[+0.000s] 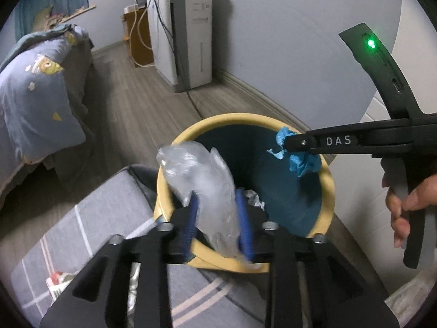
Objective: Collect trash
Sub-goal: 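Move both tools over the bin and open them to drop the items, then withdraw both tools from the bin back over the trash pile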
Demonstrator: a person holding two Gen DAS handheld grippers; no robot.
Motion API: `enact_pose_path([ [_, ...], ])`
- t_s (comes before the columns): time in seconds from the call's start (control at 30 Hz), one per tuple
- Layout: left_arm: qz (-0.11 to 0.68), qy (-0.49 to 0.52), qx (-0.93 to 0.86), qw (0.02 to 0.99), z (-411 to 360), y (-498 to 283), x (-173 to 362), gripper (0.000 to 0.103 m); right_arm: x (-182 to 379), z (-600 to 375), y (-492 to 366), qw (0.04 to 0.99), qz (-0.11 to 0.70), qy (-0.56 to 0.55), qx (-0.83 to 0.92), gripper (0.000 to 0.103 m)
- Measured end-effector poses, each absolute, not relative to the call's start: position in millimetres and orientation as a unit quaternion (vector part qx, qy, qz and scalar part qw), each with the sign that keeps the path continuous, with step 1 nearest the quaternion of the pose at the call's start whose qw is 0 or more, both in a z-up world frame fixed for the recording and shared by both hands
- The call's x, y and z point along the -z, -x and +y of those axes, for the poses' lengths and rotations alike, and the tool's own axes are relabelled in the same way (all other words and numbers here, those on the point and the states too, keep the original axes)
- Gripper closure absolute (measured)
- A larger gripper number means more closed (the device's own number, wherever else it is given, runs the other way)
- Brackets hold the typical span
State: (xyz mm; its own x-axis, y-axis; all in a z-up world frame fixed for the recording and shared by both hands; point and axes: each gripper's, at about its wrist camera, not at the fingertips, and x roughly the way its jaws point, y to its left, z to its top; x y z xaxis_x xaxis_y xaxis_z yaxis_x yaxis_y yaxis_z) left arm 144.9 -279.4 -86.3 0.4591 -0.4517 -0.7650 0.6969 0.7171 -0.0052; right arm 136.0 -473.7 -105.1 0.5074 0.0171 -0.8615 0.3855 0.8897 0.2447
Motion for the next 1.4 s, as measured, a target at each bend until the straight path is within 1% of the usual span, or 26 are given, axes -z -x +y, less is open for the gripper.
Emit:
enact_pose_path([
  [0.03,0.389,-0.154,0.336,0.844,-278.7,-145.3,85.9,0.038,104.0,-473.5,-135.5,0.845,0.482,-0.202,0.114,0.054],
  [0.07,0.386,-0.147,0.333,0.848,-276.1,-144.9,84.6,0.034,102.9,-473.5,-134.7,0.846,0.481,-0.199,0.116,0.051],
  [0.13,0.384,-0.134,0.330,0.852,-272.0,-147.6,81.7,0.026,100.8,-475.2,-133.2,0.849,0.475,-0.198,0.120,0.039],
  [0.2,0.383,-0.126,0.321,0.857,-269.4,-150.9,80.0,0.019,99.5,-478.1,-131.0,0.849,0.472,-0.201,0.125,0.032],
  [0.27,0.383,-0.120,0.312,0.861,-265.0,-153.1,78.7,0.015,99.3,-480.7,-130.5,0.848,0.470,-0.208,0.129,0.026],
  [0.3,0.385,-0.119,0.307,0.862,-263.3,-154.4,78.8,0.013,98.8,-481.7,-130.1,0.847,0.469,-0.214,0.131,0.022],
  [0.4,0.389,-0.121,0.291,0.866,-253.8,-155.0,77.3,0.011,96.1,-480.5,-130.3,0.845,0.466,-0.228,0.127,0.008],
  [0.43,0.388,-0.121,0.287,0.867,-250.7,-155.5,75.6,0.011,93.6,-478.3,-130.3,0.846,0.464,-0.230,0.123,0.006],
  [0.6,0.389,-0.106,0.269,0.875,-225.9,-157.7,64.9,0.010,81.6,-465.6,-132.6,0.851,0.462,-0.223,0.113,0.006],
  [0.8,0.388,-0.075,0.238,0.887,-177.8,-154.2,43.3,0.009,66.1,-433.1,-138.7,0.859,0.461,-0.207,0.089,0.006],
  [1.1,0.372,-0.074,0.156,0.912,-75.1,-133.3,9.6,0.007,51.3,-359.0,-155.3,0.865,0.475,-0.157,0.044,0.006],
  [1.4,0.400,0.010,0.060,0.914,35.4,-109.0,10.1,0.007,56.8,-267.0,-173.9,0.856,0.501,-0.127,-0.011,0.006],
])
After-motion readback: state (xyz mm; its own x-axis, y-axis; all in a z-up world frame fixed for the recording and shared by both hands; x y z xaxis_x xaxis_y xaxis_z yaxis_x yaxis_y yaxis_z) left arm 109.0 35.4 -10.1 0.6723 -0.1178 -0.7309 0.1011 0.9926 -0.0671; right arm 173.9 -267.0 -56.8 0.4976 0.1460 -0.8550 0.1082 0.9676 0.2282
